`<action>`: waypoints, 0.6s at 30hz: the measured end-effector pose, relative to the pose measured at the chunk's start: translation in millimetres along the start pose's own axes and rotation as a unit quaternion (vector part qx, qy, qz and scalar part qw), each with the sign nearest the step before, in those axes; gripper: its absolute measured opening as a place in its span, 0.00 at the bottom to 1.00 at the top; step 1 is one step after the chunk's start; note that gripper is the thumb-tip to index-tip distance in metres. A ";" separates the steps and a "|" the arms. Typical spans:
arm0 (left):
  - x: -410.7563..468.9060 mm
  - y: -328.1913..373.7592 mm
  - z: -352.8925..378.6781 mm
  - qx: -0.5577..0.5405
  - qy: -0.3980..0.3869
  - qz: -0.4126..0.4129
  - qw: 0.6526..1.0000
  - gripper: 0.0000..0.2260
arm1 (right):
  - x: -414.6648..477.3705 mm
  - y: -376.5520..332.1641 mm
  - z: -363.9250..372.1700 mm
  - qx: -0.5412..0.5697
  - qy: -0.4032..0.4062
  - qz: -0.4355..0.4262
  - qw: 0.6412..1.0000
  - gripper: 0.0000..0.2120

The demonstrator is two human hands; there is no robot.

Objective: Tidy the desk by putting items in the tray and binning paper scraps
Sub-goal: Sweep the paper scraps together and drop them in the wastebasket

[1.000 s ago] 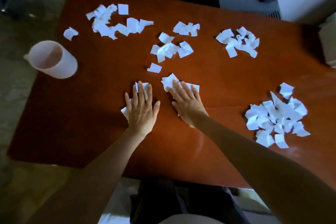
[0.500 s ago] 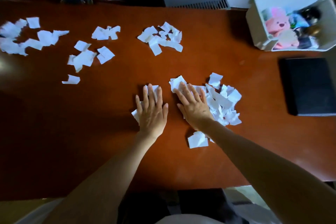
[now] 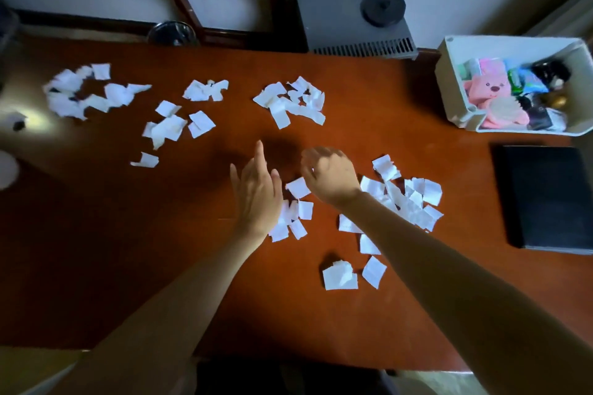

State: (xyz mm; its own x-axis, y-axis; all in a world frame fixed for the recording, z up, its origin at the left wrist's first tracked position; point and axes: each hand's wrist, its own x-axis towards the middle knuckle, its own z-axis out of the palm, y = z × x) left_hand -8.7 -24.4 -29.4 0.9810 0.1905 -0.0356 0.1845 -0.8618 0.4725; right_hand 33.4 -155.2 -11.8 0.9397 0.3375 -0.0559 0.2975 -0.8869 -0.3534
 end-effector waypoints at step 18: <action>189.6 -257.4 -158.8 0.056 0.046 -0.233 0.970 0.24 | 244.9 -267.8 83.2 0.009 -0.177 -0.070 0.982 0.24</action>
State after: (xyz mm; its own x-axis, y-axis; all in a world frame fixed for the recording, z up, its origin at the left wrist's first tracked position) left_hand 120.4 308.2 -17.9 0.7811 0.6082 -0.1411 0.6169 -0.7167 0.3252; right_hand 169.9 191.2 -8.5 0.7714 0.5472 -0.3248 0.4139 -0.8191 -0.3972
